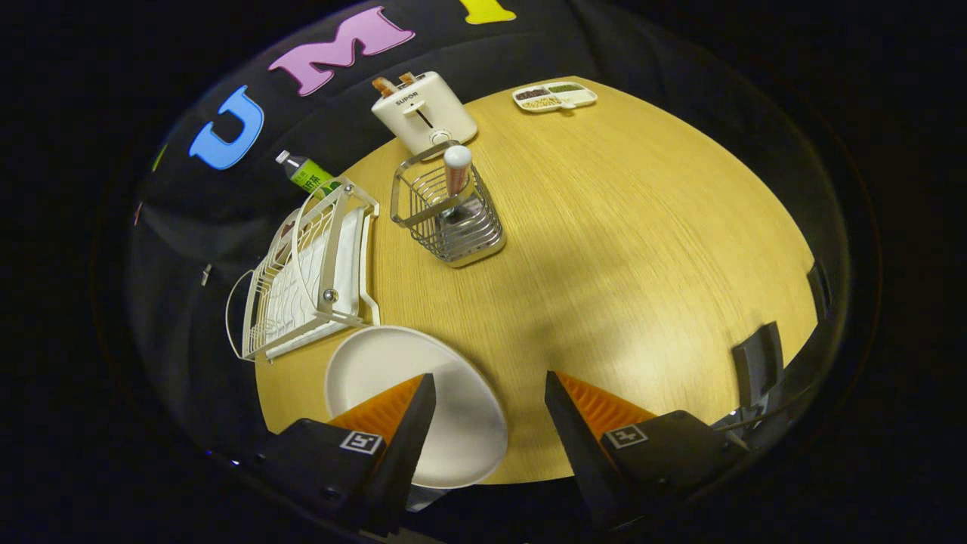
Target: Take the plate from the dish rack, then take the spoon from the basket and place it into the plate.
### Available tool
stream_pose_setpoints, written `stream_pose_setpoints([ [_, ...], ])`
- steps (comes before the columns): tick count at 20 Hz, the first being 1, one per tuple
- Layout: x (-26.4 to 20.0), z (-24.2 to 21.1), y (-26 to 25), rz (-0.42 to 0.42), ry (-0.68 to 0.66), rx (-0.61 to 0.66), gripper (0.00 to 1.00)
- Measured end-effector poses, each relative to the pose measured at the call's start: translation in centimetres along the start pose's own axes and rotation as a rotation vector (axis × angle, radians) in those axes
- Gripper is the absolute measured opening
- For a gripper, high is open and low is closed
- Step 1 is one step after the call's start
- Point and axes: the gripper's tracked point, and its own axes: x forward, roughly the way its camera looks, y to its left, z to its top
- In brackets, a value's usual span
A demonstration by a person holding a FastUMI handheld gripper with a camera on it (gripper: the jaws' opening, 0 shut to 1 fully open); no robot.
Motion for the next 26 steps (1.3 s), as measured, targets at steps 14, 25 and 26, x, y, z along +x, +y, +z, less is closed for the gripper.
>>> stream_pose_setpoints([
  [14,-6.9,14.5,2.3,0.081,-0.417,-0.52,0.97],
  [25,1.0,14.4,1.8,0.116,-0.251,-0.61,0.8],
  [26,1.5,14.3,1.6,0.109,-0.238,-0.613,0.68],
])
